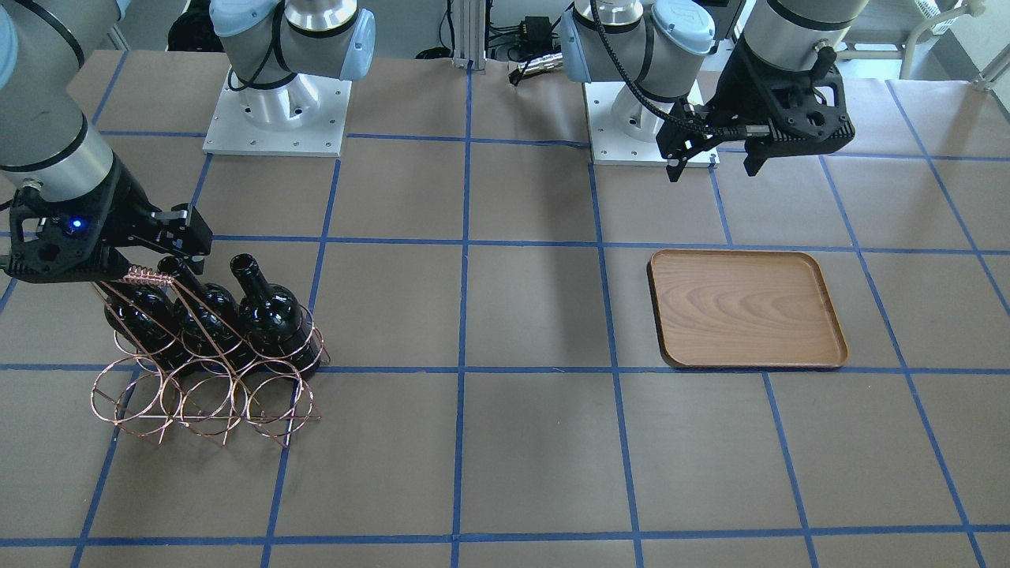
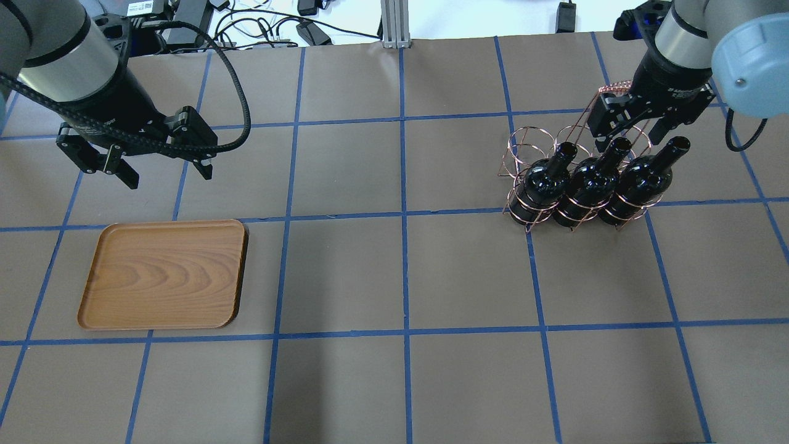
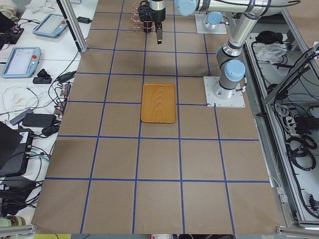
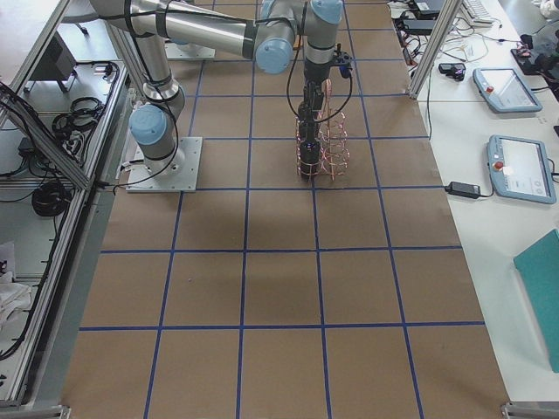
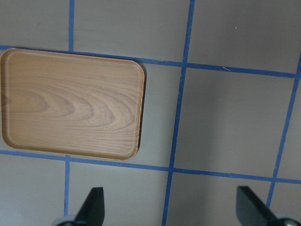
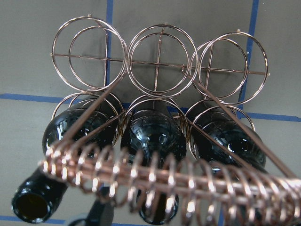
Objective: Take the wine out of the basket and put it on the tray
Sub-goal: 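Lower the right gripper onto the bottle farthest from the left arm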
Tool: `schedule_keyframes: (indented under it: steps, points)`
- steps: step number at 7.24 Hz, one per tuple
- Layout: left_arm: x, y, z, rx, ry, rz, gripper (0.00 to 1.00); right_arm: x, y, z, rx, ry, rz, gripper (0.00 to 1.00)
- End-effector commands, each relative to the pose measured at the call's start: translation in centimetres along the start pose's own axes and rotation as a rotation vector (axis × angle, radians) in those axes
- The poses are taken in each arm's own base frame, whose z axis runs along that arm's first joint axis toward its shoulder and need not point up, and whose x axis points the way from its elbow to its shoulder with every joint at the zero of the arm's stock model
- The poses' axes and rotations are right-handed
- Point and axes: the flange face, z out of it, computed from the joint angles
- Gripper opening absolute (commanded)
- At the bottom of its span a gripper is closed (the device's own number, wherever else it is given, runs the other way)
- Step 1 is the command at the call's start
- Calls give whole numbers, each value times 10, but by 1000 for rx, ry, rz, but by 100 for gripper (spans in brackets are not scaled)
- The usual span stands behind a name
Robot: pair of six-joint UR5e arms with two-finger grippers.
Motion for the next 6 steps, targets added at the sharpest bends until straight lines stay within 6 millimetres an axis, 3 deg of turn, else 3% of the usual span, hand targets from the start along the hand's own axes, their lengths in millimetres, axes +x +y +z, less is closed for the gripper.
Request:
schedule_keyframes:
  steps: [1,6]
  points:
    - [0,0,0,1,0,1,100,0,2,12,-24,-1,-2,75]
    - [0,-2,0,4,0,-1,100,0,-7,20,-3,-9,3,29]
